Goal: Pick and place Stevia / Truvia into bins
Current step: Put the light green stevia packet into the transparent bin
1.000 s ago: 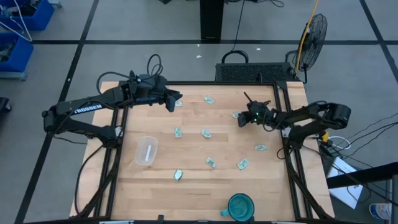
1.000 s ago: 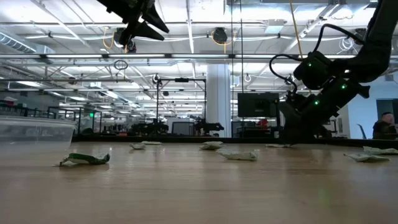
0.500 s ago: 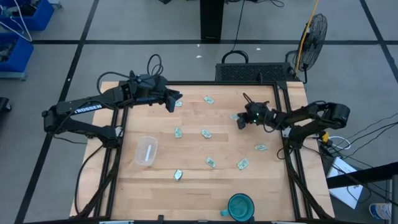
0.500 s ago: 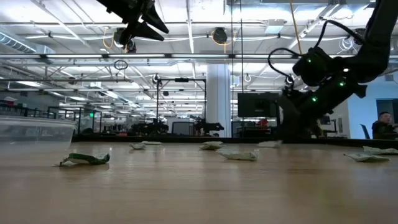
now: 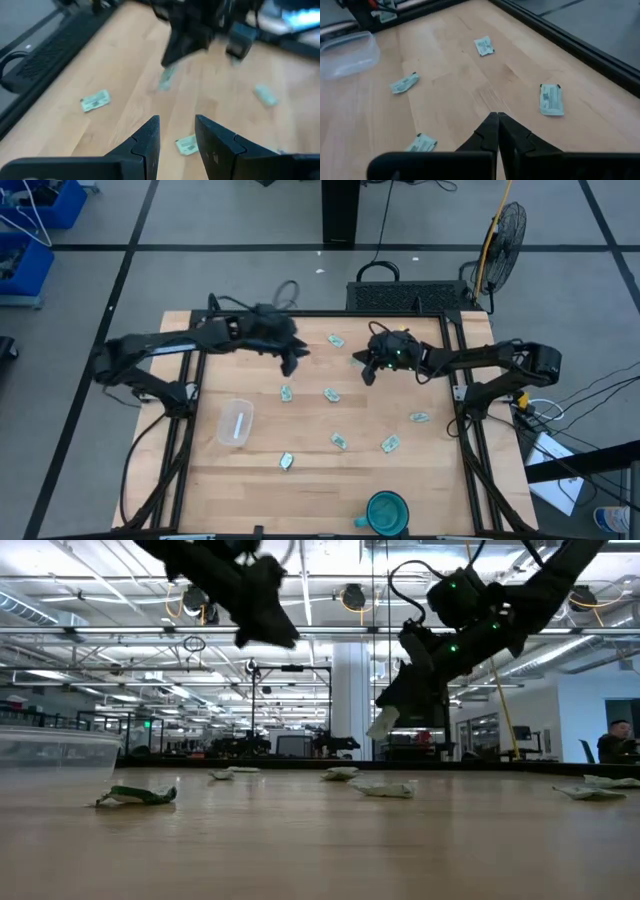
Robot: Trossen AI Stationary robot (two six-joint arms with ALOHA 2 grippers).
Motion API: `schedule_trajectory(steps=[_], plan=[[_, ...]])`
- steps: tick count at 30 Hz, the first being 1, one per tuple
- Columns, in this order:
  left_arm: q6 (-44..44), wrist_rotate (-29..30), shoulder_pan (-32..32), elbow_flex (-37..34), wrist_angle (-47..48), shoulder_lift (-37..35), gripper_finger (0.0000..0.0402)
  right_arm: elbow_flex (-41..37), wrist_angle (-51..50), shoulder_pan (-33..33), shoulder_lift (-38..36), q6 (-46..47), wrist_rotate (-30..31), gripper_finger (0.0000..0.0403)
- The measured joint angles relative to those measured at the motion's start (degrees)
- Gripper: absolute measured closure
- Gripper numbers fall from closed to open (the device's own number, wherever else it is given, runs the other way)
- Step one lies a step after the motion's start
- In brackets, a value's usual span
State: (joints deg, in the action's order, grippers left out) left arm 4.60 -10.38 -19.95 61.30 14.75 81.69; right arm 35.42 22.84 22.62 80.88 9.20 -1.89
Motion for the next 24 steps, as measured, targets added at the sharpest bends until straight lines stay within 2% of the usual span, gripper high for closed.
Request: schedule_trajectory(steps=[4, 8, 11, 19, 24], plan=[[-4.1, -1.9, 0.0, 0.0, -9.4, 8.5, 0.0274, 1.0, -0.8, -0.3, 0.0, 0.3, -0.3, 0.0403], [-0.3, -10.2, -0.1, 0.0, -19.5, 15.0, 0.0273, 1.1, -1.0, -0.5, 0.0, 1.5, -1.4, 0.0403], [2.0, -13.4, 0.4, 0.0, -23.9, 18.7, 0.0258, 1.1, -2.0, -0.7, 0.0, 1.7, -1.4, 0.0403], [2.5, -13.4, 1.4, 0.0, -29.8, 27.2, 0.0175, 1.2, -11.6, -0.9, -0.1, 2.5, 0.4, 0.0403], [7.0, -11.6, 1.6, 0.0, -32.1, 31.2, 0.0155, 1.2, -20.7, -1.3, -0.1, 5.8, 0.6, 0.0397]])
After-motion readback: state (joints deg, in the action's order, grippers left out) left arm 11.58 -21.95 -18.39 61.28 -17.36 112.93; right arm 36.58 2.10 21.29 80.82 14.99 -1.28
